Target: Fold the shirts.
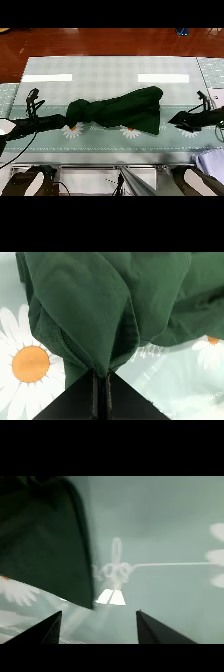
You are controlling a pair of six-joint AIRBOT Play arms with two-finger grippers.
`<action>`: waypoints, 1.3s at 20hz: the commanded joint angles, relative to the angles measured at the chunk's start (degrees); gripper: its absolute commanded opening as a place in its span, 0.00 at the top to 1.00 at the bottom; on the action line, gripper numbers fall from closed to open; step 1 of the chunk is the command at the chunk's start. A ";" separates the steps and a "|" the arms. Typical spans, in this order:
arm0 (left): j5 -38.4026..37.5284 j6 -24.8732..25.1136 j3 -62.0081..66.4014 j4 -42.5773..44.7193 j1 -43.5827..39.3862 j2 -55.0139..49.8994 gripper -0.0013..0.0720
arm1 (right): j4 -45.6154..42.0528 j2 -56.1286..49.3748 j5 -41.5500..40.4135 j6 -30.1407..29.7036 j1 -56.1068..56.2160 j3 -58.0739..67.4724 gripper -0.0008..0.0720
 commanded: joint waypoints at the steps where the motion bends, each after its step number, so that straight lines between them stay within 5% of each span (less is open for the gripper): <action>1: -1.84 0.00 -0.02 0.00 0.00 0.00 0.94 | 13.22 0.94 -6.51 -4.42 -0.81 -8.98 0.24; 6: -1.84 0.00 -0.02 0.00 0.00 0.00 0.94 | 12.02 0.94 -12.24 -2.25 4.94 -11.50 0.24; 14: -1.53 0.04 0.35 0.04 0.13 0.00 0.94 | 6.71 -0.85 -27.54 15.43 20.87 -12.11 0.27; 15: -1.20 0.04 0.39 0.02 0.11 0.00 0.94 | 7.04 -2.32 -27.78 15.45 22.10 -12.11 0.38; 17: -1.18 0.31 0.48 0.04 0.13 0.02 0.94 | 8.04 -3.80 -28.17 14.47 23.80 -11.87 0.87; 18: -1.22 0.98 0.96 0.11 0.13 0.04 0.94 | 8.35 -3.21 -27.26 13.05 23.78 -10.78 0.94; 21: -1.20 2.19 6.82 0.57 0.13 0.24 0.94 | 8.00 2.75 -22.47 8.22 21.84 -2.40 0.94; 26: -1.18 2.16 28.41 0.72 0.13 0.24 0.94 | 7.98 16.59 -20.57 8.37 17.31 19.74 0.94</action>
